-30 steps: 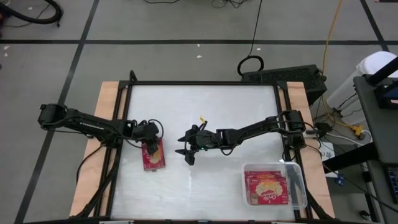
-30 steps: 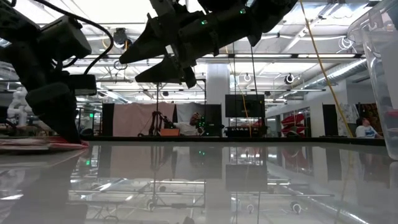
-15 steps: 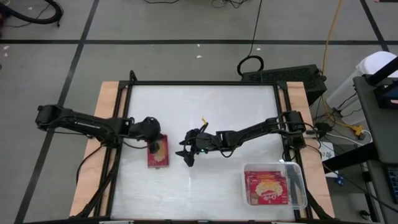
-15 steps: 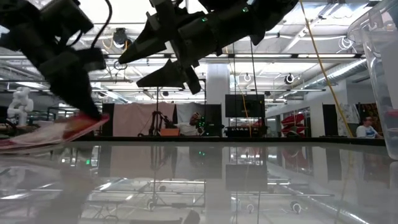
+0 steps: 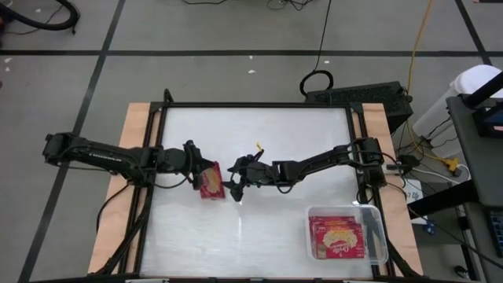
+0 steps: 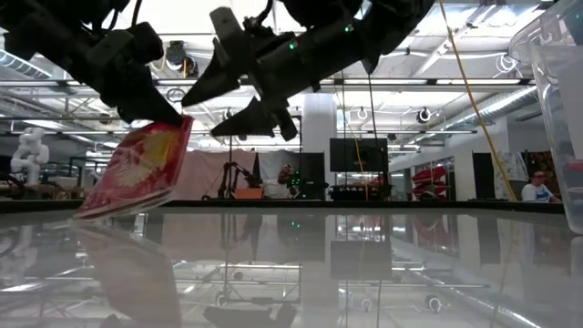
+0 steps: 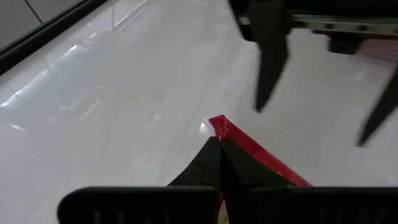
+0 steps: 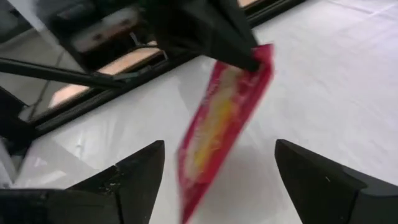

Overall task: Sort popcorn bags into baskets
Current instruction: Put the red popcorn pack into the transparent bin

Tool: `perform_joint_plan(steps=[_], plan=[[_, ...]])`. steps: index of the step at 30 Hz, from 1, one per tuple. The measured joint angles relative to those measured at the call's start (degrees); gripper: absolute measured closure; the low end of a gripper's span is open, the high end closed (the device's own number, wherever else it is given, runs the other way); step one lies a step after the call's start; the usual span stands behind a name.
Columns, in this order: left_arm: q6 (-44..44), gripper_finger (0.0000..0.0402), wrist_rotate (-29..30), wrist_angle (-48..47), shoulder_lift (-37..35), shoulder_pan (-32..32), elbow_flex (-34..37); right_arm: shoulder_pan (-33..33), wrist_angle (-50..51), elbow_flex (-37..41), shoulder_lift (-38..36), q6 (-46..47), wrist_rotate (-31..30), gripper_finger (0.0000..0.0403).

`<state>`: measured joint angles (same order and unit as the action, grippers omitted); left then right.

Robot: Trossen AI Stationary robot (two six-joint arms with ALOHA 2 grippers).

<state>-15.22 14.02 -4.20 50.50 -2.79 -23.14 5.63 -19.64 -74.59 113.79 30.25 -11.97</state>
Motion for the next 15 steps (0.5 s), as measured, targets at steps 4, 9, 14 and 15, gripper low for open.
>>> perform_joint_plan(steps=[4, 9, 14, 15], plan=[[-0.07, 0.0401, 0.07, 0.53, -0.02, -1.24, 0.0, -0.82, -1.18, -0.03, 0.9, -2.72, -0.21, 0.0101], [0.13, 0.0401, 1.26, 2.63, -0.02, -2.37, -0.02, -2.6, -9.86, -0.02, 5.84, -1.45, 6.71, 0.0107], [0.2, 0.0401, 1.53, 2.81, -0.04, -2.47, -0.02, -3.29, -16.26, -0.04, 9.42, -0.94, 10.12, 0.0115], [0.21, 0.0401, 1.51, 2.92, -0.04, -2.47, -0.02, -3.38, -16.82, -0.04, 10.06, -0.91, 10.71, 0.0119]])
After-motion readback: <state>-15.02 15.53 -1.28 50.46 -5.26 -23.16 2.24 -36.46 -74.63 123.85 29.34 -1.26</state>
